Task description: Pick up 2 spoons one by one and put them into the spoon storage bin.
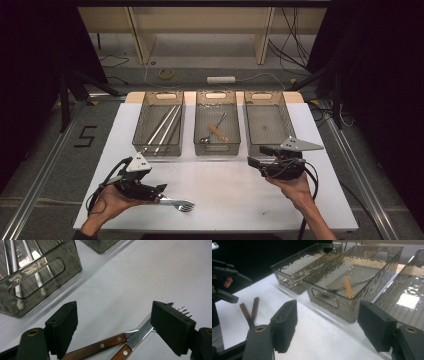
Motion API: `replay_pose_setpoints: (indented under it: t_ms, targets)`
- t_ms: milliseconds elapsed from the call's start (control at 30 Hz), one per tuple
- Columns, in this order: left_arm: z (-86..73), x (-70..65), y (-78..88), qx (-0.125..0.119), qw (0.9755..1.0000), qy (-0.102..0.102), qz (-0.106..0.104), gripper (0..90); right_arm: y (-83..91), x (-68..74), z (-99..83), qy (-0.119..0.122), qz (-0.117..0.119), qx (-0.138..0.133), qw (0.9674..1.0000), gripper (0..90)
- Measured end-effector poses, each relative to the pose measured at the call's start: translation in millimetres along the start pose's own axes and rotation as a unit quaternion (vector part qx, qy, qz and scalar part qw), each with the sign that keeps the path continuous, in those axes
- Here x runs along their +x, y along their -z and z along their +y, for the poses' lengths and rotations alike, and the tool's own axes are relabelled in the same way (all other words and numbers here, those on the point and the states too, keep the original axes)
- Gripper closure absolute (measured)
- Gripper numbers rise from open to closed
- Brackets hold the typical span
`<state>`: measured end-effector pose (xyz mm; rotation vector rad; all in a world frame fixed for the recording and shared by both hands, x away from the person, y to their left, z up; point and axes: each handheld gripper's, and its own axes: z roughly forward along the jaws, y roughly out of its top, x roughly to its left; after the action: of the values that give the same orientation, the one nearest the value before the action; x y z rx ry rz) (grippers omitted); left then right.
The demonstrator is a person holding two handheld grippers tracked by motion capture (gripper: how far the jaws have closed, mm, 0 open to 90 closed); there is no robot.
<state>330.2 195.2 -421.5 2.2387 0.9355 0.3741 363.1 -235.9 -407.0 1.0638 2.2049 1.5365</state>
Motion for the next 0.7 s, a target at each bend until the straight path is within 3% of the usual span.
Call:
replay_pose_setpoints:
  t_ms: [300, 700]
  targets:
    - [-0.5, 0.6, 0.3, 0.031, 0.9995, -0.007, -0.002, 21.4, 10.4, 2.7, -13.2, -0.005, -0.005, 0.003, 1.0, 31.3]
    - [-4.3, 2.2, -0.1, 0.082, 0.9964, -0.023, -0.004, 21.8, 12.2, 10.4, -25.4, -0.011, 0.006, 0.016, 0.9998, 28.1]
